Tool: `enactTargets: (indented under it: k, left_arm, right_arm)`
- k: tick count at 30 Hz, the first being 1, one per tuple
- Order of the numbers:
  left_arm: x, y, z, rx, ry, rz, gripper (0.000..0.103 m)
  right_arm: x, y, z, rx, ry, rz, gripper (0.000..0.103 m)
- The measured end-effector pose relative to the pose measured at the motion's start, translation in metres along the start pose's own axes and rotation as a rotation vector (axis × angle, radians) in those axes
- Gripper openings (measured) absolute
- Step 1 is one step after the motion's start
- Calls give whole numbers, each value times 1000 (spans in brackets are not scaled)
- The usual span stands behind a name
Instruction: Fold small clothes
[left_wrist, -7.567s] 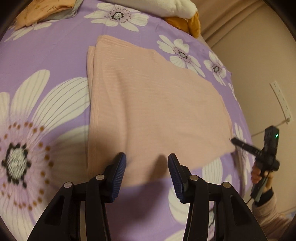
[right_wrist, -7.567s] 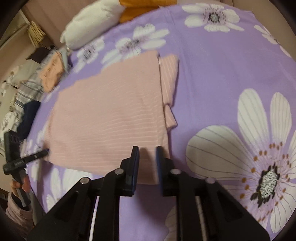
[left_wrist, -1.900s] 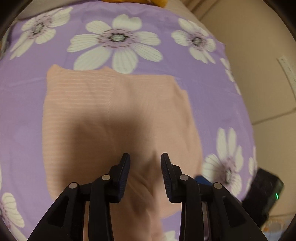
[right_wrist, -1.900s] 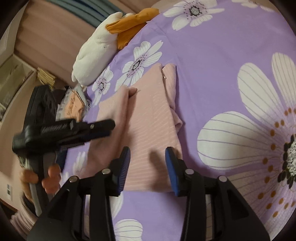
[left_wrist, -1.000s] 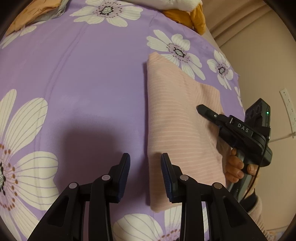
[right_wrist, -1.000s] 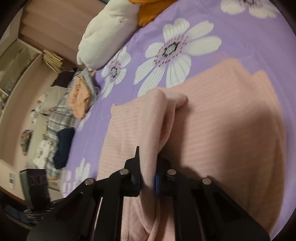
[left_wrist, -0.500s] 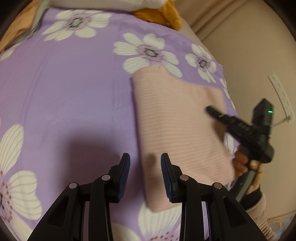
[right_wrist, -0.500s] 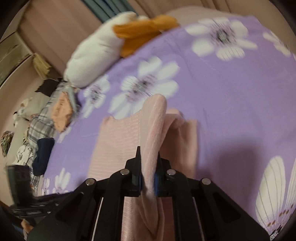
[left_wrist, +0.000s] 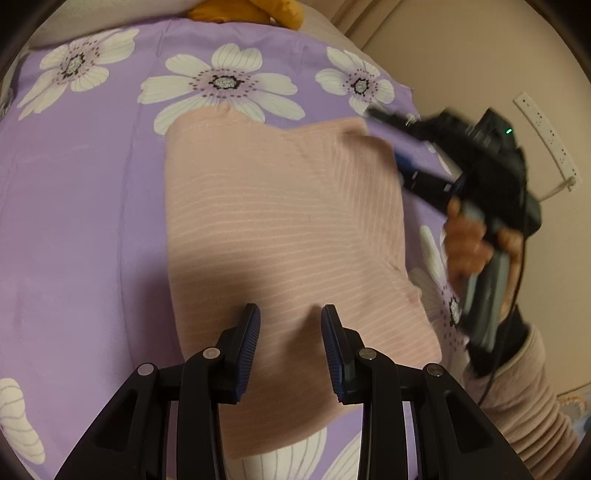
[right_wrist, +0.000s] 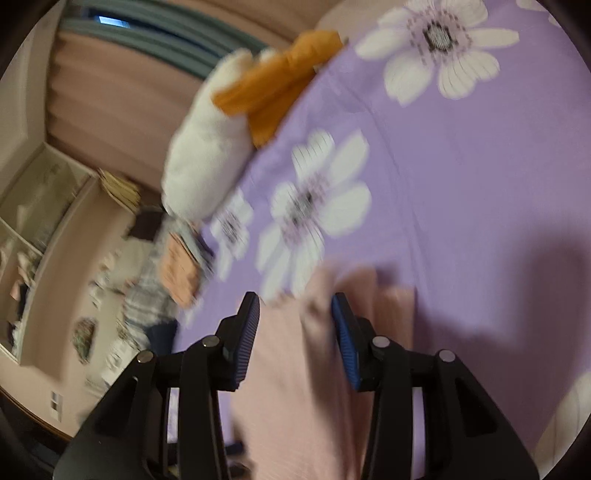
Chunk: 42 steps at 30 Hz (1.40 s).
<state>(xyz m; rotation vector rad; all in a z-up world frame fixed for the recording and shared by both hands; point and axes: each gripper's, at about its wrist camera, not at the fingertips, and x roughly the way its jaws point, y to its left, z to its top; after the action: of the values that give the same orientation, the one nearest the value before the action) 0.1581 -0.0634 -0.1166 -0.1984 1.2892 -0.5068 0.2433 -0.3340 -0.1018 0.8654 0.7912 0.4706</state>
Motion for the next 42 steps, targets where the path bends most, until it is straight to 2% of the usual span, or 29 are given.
enactTargets:
  k: [2,5,7,10,14,20,22,23,27,34,36,39,42]
  left_arm:
    - [0,1,0,-6,5,0,31]
    - [0,2,0,-9,8,-2,31]
    - [0,1,0,-6,8,1,31]
    - [2,0,1,2,2,8,31]
    - [2,-2,-3,11,-7,21,31]
    - [5,-3,-6,23,-13,42,31]
    - [5,-4,-8,27,-13,50,31]
    - [6,-4,-9,26,-13,54,31]
    - [8,-5,-15,28,-2,63,31]
    - [6,-9,-42,82,14,112,31]
    - [3,-12,-50,104,11,130,31]
    - [2,-13,-56,116,9,142,31]
    - [1,-12,-59,119,6,146,31]
  right_arm:
    - [-14,7,6,-16,-51,17,41]
    - [-35,19,-2,-81,-66,-36,41]
    - [-40,24,-14,-135,-38,-106,41]
    - [-48,31,-44,-233,16,-198,30]
    - [-55,31,-89,-270,73,-187,19]
    - [-60,49,-139,-403,145,-214,17]
    - [-55,47,-146,-449,169,-272,16]
    - [-52,44,-152,-479,183,-336,14]
    - [-43,24,-162,-551,231,-505,2]
    - [-58,8,-160,-477,195,-510,0]
    - [-62,8,-159,-466,189,-521,9]
    - [-73,14,-161,-438,167,-494,11]
    - [-85,30,-163,-442,125,-421,11]
